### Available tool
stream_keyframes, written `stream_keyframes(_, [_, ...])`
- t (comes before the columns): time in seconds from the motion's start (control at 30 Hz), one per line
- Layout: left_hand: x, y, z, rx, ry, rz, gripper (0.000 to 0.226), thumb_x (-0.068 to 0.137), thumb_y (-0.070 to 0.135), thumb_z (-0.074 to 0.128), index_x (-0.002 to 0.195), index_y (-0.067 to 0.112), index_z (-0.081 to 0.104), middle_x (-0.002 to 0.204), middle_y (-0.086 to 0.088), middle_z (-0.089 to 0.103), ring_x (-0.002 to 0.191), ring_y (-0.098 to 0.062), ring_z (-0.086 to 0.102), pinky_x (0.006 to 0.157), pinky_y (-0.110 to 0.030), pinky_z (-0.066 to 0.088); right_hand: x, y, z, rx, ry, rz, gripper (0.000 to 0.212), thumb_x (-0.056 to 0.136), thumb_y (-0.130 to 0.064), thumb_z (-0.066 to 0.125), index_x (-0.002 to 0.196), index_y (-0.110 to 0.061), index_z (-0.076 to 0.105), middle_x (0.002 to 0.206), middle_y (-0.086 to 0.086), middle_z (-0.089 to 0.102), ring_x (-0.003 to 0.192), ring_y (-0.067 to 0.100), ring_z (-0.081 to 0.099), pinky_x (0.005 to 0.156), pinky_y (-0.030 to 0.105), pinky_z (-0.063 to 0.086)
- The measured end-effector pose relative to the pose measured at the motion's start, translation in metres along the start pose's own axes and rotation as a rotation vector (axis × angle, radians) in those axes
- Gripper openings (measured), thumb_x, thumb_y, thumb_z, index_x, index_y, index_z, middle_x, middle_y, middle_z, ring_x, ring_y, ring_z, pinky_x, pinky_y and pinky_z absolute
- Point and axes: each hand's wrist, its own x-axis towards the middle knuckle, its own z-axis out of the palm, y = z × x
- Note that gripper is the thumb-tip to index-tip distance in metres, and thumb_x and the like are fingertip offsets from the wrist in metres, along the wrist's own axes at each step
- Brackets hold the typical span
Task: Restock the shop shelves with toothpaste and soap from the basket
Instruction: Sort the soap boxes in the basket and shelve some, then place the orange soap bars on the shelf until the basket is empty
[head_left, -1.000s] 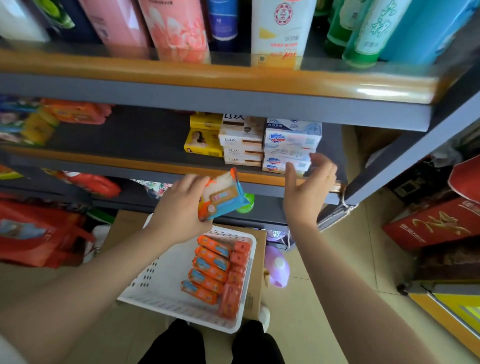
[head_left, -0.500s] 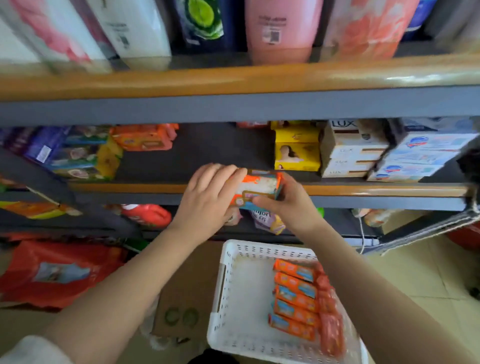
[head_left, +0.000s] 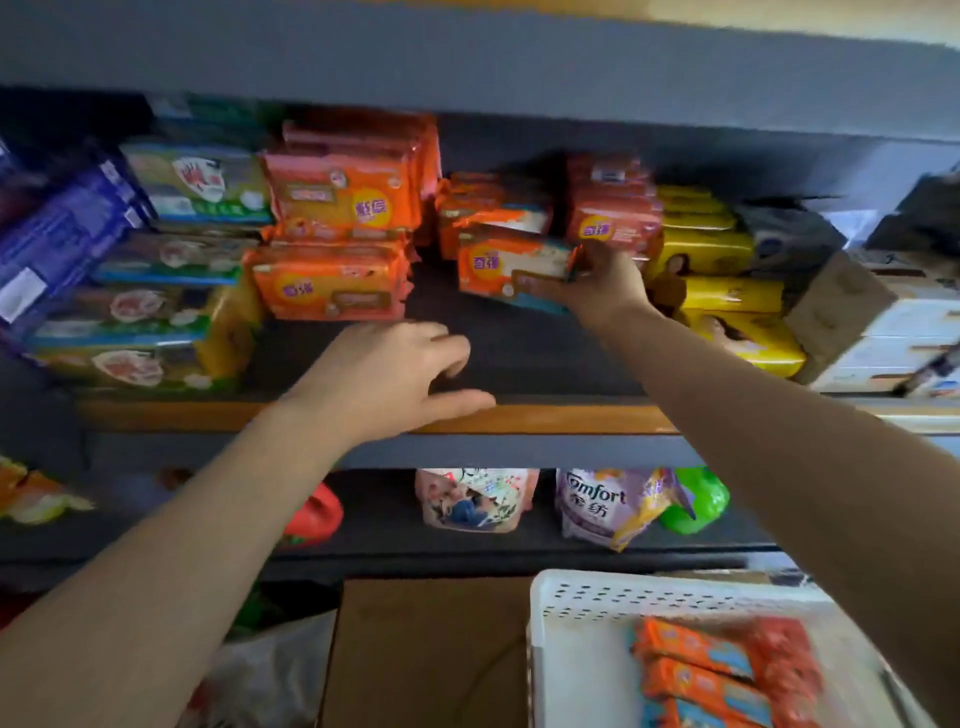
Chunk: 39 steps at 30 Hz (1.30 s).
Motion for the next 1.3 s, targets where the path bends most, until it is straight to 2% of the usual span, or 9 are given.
stream_keyframes(0.17, [-0.008,-0.011,0.015,-0.113,-0.072,-0.012,0.037,0.079,0.057,0.045,0.069,0.022,0.047,0.066,0.009,0.047,0.063,-0.017,0.052,0.051,-0.031,0.038,0.030,-0.001,0.018,-0.186,0.020,-0.024,0.060,0.070,-0.035,0.079,0.120,-0.010,0.056,0.120,0.007,0.064,0.108,0.023,0.060,0.082,0.024,0.044])
stream_keyframes(0.43, [-0.007,-0.003,0.004,-0.141,-0.277,-0.184,0.029,0.084,0.051,0.052,0.078,0.024,0.042,0.074,0.011,0.042,0.076,-0.011,0.046,0.061,-0.028,0.034,0.038,-0.016,0.022,-0.654,0.140,0.002,0.044,0.081,-0.043,0.066,0.105,-0.006,0.062,0.107,0.013,0.068,0.099,0.034,0.064,0.068,0.034,0.043])
stream_keyframes(0.57, [-0.013,0.023,-0.002,0.019,0.026,-0.061,0.015,0.079,0.025,0.061,0.086,0.013,0.060,0.082,-0.004,0.059,0.076,-0.024,0.059,0.058,-0.032,0.045,0.007,-0.021,-0.014,-0.690,0.093,-0.085,0.035,0.085,-0.042,0.059,0.091,-0.008,0.067,0.094,0.017,0.069,0.091,0.035,0.064,0.065,0.033,0.041])
stream_keyframes(0.63, [-0.018,0.050,-0.003,-0.004,0.158,-0.022,0.009,0.078,0.015,0.057,0.085,0.013,0.063,0.082,-0.005,0.062,0.074,-0.025,0.057,0.060,-0.034,0.048,-0.031,-0.019,-0.048,-0.705,0.120,-0.245,0.041,0.088,-0.041,0.052,0.063,-0.009,0.057,0.073,0.020,0.061,0.078,0.039,0.059,0.058,0.032,0.033])
stream_keyframes(0.77, [-0.028,0.122,0.011,-0.206,0.120,0.107,0.008,0.073,0.008,0.058,0.077,0.014,0.061,0.076,-0.002,0.059,0.072,-0.019,0.048,0.061,-0.031,0.043,-0.147,0.024,-0.113,-0.528,0.189,-0.213,0.036,0.087,-0.032,0.058,0.056,-0.016,0.047,0.049,0.003,0.044,0.051,0.028,0.044,0.050,0.031,0.032])
stream_keyframes(0.9, [-0.041,0.179,0.059,-0.323,-0.218,0.108,0.015,0.074,0.020,0.047,0.077,0.017,0.061,0.076,0.000,0.059,0.072,-0.019,0.054,0.059,-0.029,0.051,-0.255,0.144,-0.136,-0.646,-0.200,0.248,0.022,0.085,-0.037,0.052,0.068,-0.023,0.048,0.050,-0.009,0.048,0.061,0.029,0.059,0.055,0.031,0.037])
stream_keyframes(1.0, [-0.052,0.210,0.098,-0.431,-0.401,0.082,0.021,0.071,0.023,0.042,0.077,0.019,0.062,0.074,0.002,0.061,0.072,-0.016,0.058,0.055,-0.021,0.051,-0.304,0.209,-0.135,-0.738,-0.620,0.393,0.028,0.086,-0.039,0.040,0.102,-0.026,0.059,0.104,0.002,0.066,0.100,0.028,0.063,0.078,0.036,0.048])
stream_keyframes(1.13, [-0.061,0.248,0.136,-0.474,-0.588,-0.012,0.031,0.082,0.021,0.037,0.090,0.013,0.066,0.090,-0.005,0.063,0.086,-0.021,0.061,0.068,-0.027,0.047,-0.324,0.228,-0.132,-0.795,-1.009,0.325,0.048,0.093,-0.034,0.045,0.139,-0.025,0.035,0.146,-0.002,0.038,0.131,0.021,0.042,0.105,0.043,0.031])
stream_keyframes(1.3, [-0.074,0.284,0.178,-0.514,-0.825,-0.116,0.028,0.093,0.016,0.040,0.115,0.011,0.056,0.112,-0.007,0.057,0.104,-0.026,0.054,0.082,-0.037,0.047,-0.320,0.254,-0.124,-0.910,-1.041,0.050,0.039,0.082,-0.028,0.060,0.120,-0.018,0.054,0.122,0.003,0.057,0.109,0.025,0.057,0.088,0.037,0.047])
